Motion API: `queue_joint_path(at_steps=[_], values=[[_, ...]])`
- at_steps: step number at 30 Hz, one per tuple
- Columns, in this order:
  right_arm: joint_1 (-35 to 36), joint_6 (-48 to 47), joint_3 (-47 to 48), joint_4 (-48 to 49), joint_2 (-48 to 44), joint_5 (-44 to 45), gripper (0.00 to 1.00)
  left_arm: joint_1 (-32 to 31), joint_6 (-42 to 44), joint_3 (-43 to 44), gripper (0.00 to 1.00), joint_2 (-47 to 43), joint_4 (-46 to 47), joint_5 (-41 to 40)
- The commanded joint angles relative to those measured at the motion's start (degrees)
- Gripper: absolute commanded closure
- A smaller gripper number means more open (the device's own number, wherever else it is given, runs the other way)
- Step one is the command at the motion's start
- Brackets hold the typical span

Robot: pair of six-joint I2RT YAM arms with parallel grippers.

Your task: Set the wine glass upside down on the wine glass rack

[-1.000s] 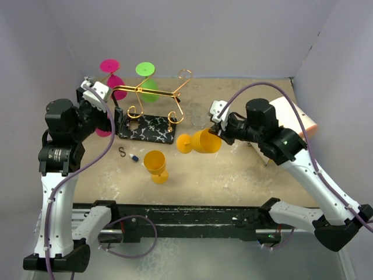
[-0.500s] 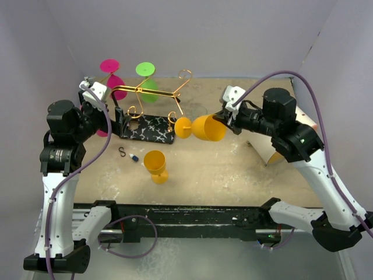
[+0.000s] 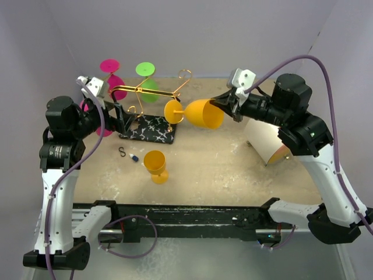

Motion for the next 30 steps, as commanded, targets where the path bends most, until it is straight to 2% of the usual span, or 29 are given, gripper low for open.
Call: queue_joint_path(at_steps=[1,9,18,24,30], values=[[-0.05,3.21,5.33,3.76,1.98,1.54,1.00,0.29,-10.13,3.88,0.01,1.60,4.92,8.97],[-0.08,7.30,11.97,5.27,6.36,2.90,1.00,0.00,-29.63,4.44,0.08,7.97,16.47,17.97],[-0.05,9.99,13.24,6.15,8.67,2.21,1.00,-2.61,-41.14,6.78,0.13,12.24,22.81,18.57],[0.17,11.54,13.44,6.67,10.17,1.29,1.00,-2.68,-42.48,7.07,0.18,12.92,24.41,19.32],[0.97,12.22,14.96,6.43,11.67,0.50,1.00,-3.91,-39.82,6.71,0.32,13.24,23.20,18.95]])
